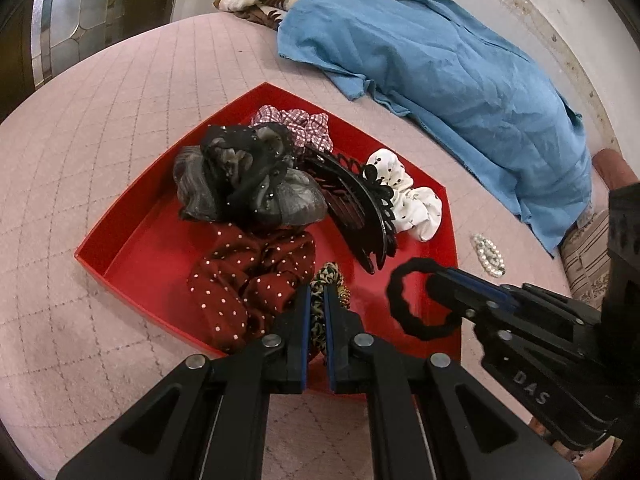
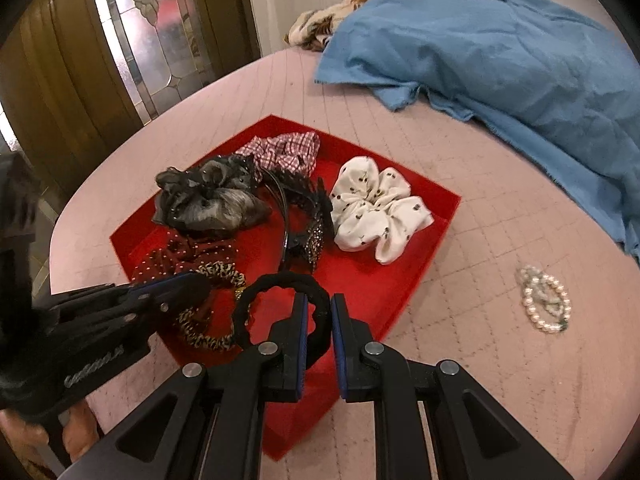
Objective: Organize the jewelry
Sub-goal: 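Lower both hair ties into the red tray and open both tools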
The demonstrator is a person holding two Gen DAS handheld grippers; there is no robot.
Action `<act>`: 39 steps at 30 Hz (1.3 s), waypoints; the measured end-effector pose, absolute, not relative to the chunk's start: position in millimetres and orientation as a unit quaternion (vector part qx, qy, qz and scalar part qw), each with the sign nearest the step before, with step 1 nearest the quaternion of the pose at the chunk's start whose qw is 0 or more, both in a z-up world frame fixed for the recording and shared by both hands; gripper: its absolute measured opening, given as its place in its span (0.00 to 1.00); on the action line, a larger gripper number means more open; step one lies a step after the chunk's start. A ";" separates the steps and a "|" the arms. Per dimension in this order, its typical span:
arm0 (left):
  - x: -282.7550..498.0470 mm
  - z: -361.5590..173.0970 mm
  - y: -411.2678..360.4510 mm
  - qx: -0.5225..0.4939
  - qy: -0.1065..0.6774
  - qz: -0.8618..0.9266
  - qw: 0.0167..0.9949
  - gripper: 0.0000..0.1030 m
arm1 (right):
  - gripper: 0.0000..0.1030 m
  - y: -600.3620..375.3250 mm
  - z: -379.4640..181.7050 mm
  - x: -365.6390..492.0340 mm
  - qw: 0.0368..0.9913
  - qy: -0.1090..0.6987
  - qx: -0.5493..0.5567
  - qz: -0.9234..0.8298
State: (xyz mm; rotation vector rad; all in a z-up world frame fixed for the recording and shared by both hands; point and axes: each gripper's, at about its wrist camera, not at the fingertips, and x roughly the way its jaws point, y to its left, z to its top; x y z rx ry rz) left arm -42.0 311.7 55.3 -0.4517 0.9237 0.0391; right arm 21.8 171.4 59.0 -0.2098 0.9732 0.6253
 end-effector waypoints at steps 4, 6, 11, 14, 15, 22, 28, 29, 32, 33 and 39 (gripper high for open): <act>-42.7 57.3 309.3 -0.203 0.439 0.026 0.875 0.06 | 0.12 174.3 49.3 25.6 0.827 0.469 -0.096 0.293; -42.8 57.0 309.6 -0.203 0.440 0.027 0.875 0.06 | 0.13 174.6 46.0 26.4 0.826 0.472 -0.097 0.292; -42.6 56.5 311.5 -0.204 0.441 0.029 0.874 0.06 | 0.13 175.4 37.3 30.0 0.824 0.480 -0.098 0.284; -42.4 56.6 312.3 -0.203 0.440 0.029 0.874 0.06 | 0.13 175.4 33.4 31.0 0.822 0.485 -0.095 0.282; -42.0 56.3 312.6 -0.204 0.441 0.028 0.874 0.06 | 0.13 175.7 32.7 30.9 0.822 0.486 -0.096 0.282; -44.9 58.6 311.6 -0.217 0.433 0.020 0.875 0.24 | 0.17 177.9 34.3 29.1 0.821 0.485 -0.094 0.288; -50.2 66.1 310.6 -0.224 0.412 0.010 0.883 0.43 | 0.30 174.9 41.0 25.8 0.826 0.478 -0.089 0.286; -50.0 66.8 310.4 -0.224 0.411 0.007 0.884 0.43 | 0.30 173.7 43.7 24.9 0.828 0.475 -0.087 0.285; -52.1 70.0 307.1 -0.224 0.404 -0.004 0.887 0.44 | 0.30 167.5 55.9 21.3 0.834 0.464 -0.079 0.287; -53.1 71.4 305.5 -0.222 0.401 -0.007 0.889 0.44 | 0.32 164.5 60.5 19.7 0.837 0.460 -0.076 0.287; -57.8 76.5 296.0 -0.198 0.396 -0.002 0.896 0.50 | 0.38 138.8 71.1 13.4 0.845 0.453 -0.069 0.274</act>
